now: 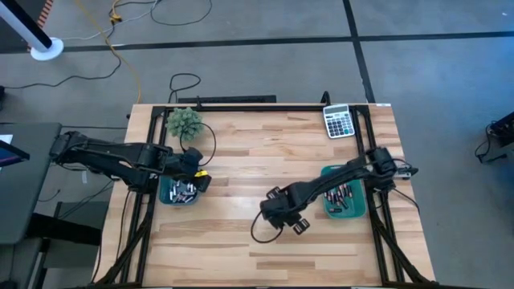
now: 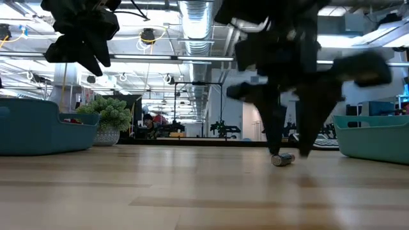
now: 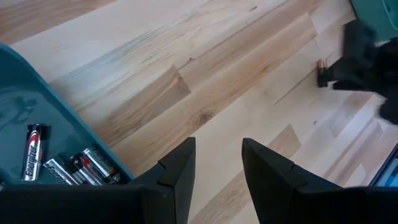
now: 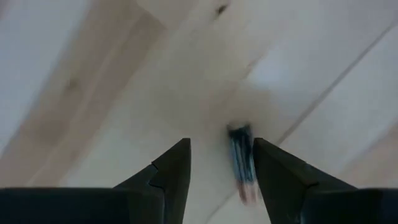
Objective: Sort batteries
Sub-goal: Put the black battery into the green bin
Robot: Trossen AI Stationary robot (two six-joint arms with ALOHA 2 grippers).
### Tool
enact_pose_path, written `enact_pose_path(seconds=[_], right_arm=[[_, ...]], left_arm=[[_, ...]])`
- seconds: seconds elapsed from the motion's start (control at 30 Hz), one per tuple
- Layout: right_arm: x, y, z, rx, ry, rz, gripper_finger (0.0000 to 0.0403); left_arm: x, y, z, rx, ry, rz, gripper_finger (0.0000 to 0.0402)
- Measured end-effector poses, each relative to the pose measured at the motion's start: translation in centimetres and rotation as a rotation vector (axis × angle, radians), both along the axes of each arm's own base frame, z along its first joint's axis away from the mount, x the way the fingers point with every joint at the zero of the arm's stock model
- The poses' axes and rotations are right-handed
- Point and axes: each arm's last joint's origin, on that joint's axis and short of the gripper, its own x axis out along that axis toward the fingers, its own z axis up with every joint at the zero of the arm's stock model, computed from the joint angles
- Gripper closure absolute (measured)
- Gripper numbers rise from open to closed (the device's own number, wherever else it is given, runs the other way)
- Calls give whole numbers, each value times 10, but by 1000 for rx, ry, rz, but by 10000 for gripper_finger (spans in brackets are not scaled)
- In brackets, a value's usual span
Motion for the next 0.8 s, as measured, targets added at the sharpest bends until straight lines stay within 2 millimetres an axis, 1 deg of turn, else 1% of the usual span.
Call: enact_pose_path(seconds=[0.07,0.17,0.23,0.33,0.37,0.47,0.53,0.57,0.67,0.8], right_arm=[[4,-1,-12,-4,13,-4,230],[6,-3,-19,-3,37,-44,268],[7,-5,-22,4,50,-66,309],[6,-7,-19,21,54,-71,376],[6,-6,-17,23,50,-70,385],[3,-7,-8,29,34,-83,384],[1,-10,0,34,29,-123,386],[-3,-12,8,32,26,-143,388],[-9,-23,39,57,-28,-245,391],[-23,-47,76,68,-83,-446,392]], left_arm=[[0,0,0,-1,0,1,274],[0,0,0,-1,0,1,274],[0,0,0,0,1,1,274],[0,0,0,3,1,3,274],[0,0,0,4,0,4,274],[0,0,0,17,3,-11,274],[0,0,0,35,8,-34,274],[0,0,0,49,11,-52,274],[-1,0,-1,106,26,-129,274],[-1,0,-1,173,38,-220,274]])
